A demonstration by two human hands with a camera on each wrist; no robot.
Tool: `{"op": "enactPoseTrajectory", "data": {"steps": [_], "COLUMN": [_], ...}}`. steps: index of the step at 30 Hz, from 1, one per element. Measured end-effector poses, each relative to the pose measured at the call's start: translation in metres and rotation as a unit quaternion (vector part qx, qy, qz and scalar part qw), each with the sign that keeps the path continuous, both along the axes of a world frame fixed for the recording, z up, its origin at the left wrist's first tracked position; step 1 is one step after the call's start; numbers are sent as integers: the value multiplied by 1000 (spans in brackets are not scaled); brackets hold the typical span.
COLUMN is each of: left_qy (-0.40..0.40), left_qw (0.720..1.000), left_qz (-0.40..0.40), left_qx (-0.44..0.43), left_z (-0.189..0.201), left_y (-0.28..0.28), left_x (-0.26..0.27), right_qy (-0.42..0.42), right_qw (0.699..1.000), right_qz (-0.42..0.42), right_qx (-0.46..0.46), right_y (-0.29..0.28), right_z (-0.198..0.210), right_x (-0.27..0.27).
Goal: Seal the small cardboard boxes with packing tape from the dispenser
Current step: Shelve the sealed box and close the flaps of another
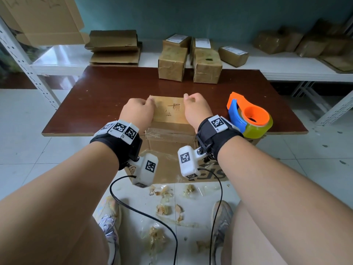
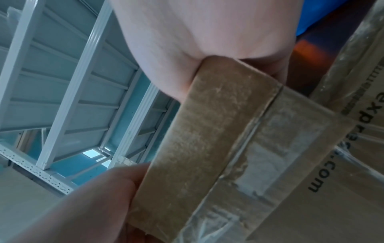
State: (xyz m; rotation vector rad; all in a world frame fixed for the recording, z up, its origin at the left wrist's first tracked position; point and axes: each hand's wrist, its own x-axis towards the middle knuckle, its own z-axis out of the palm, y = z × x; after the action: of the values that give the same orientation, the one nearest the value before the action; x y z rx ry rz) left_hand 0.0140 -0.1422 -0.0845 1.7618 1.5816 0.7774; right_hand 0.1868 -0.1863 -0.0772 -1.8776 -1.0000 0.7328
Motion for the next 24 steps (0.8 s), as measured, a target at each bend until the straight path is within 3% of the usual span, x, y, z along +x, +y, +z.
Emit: {"op": "enactPoseTrajectory", "data": {"steps": [4, 9, 16, 21, 24], "left_qy": [23, 48, 62, 66, 91], "left_qw": [1000, 998, 997, 996, 994], "left_qz": [-17, 17, 31, 29, 33], "left_qx": [8, 19, 35, 43, 44], "left_z": [-3, 1, -1, -2, -1], "left_y": [2, 1, 2, 1, 4], "left_x": [0, 2, 3, 7, 7], "right_qy": [14, -64, -71, -47, -45], "right_qw": [999, 997, 967, 984, 979], "right_qz": [46, 47, 192, 128, 149], "right_qx": [-19, -25, -150, -115, -130], "right_y": [-6, -6, -8, -13, -10], "right_z": [2, 6, 22, 17, 19], "right_x": [-2, -2, 14, 4, 5]}}
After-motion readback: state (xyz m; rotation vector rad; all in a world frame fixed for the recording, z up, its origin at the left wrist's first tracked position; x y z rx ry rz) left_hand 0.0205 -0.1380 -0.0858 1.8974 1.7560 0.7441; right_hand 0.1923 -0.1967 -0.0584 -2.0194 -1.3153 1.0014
